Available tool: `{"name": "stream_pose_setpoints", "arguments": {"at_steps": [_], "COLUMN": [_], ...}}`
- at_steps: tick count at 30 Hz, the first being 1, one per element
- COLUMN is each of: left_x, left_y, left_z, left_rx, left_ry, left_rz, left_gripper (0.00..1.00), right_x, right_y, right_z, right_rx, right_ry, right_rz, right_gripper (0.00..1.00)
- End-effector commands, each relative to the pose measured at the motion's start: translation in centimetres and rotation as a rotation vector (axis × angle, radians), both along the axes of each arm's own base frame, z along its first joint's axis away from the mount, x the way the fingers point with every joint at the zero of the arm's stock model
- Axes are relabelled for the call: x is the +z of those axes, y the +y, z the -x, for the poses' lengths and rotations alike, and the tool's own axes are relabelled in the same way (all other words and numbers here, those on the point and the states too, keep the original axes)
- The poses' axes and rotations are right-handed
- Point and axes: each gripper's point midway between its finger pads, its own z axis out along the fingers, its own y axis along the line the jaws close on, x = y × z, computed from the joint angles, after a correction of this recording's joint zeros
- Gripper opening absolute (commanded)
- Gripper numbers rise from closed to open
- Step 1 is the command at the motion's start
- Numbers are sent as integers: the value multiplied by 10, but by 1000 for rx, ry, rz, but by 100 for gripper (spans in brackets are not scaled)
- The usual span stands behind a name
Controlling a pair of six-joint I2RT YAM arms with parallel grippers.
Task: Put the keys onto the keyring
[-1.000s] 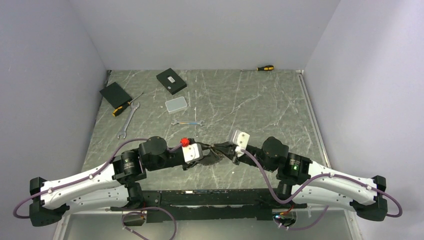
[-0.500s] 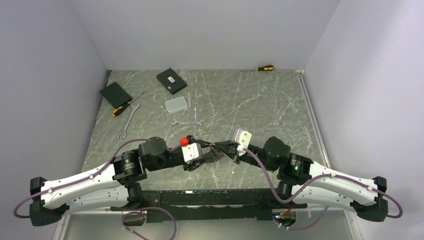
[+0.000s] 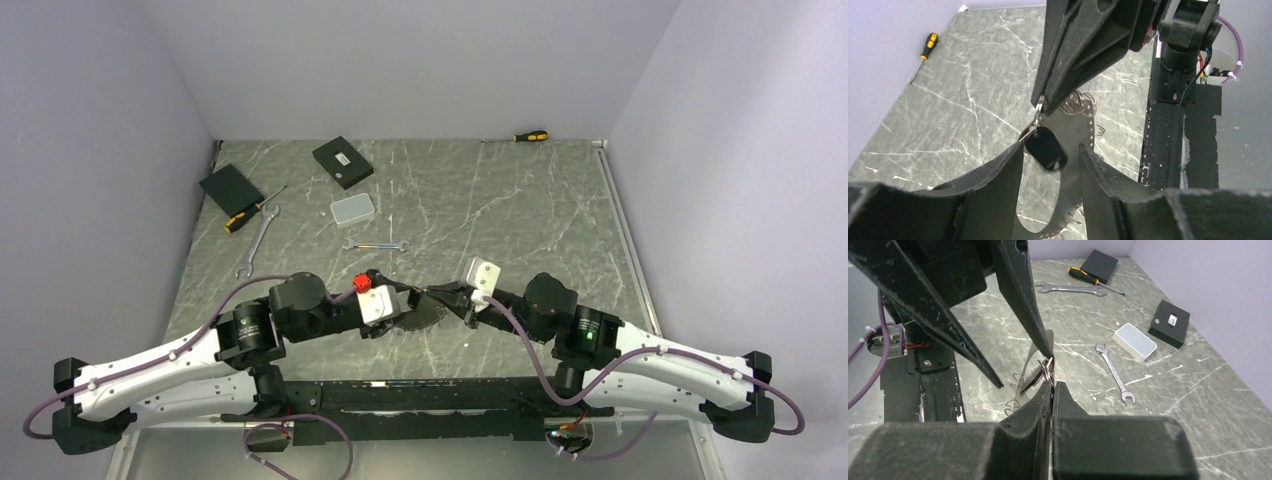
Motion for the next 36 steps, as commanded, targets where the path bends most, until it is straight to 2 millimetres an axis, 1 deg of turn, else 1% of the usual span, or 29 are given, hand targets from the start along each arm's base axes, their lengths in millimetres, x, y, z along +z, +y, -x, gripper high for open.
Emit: {"name": "stream_pose_setpoints", "arguments": {"at_steps": [1, 7, 14, 20, 24, 25, 28, 30, 32, 34, 36], "left_x": [37, 41, 34, 31, 31, 31, 31, 32, 32, 34, 35], "left_y": [3, -8, -10, -6, -3, -2, -1, -1, -2, -3, -5], "left_z": [-5, -7, -6, -9, -10, -10, -10, -9, -9, -9, -7], "left_rx": [15, -7, -20, 4, 17, 17, 18, 16, 11, 5, -4], "left_ry": [-84, -106, -100, -92, -92, -93, -96, -97, -99, -102, -103], "left_rz": [61, 59, 33, 27, 20, 18, 15, 15, 12, 16, 25], "left_gripper": [48, 45, 26, 18, 18, 19, 27, 28, 26, 22, 21], "right_x": [26, 23, 27, 25, 30, 32, 35, 36, 36, 35, 35], "right_y": [5, 7, 5, 3, 0, -2, -4, -5, -4, -3, -3], "right_z": [9, 7, 6, 6, 7, 7, 7, 7, 8, 8, 9], "right_rx": [43, 40, 28, 23, 19, 16, 11, 12, 16, 20, 23], "right_ry": [-2, 6, 9, 11, 8, 7, 2, 3, 5, 7, 9], "right_rz": [-86, -75, -96, -97, -125, -134, -149, -149, -147, -147, -146], "right_gripper": [0, 0, 0, 0, 0, 0, 0, 0, 0, 0, 0]}}
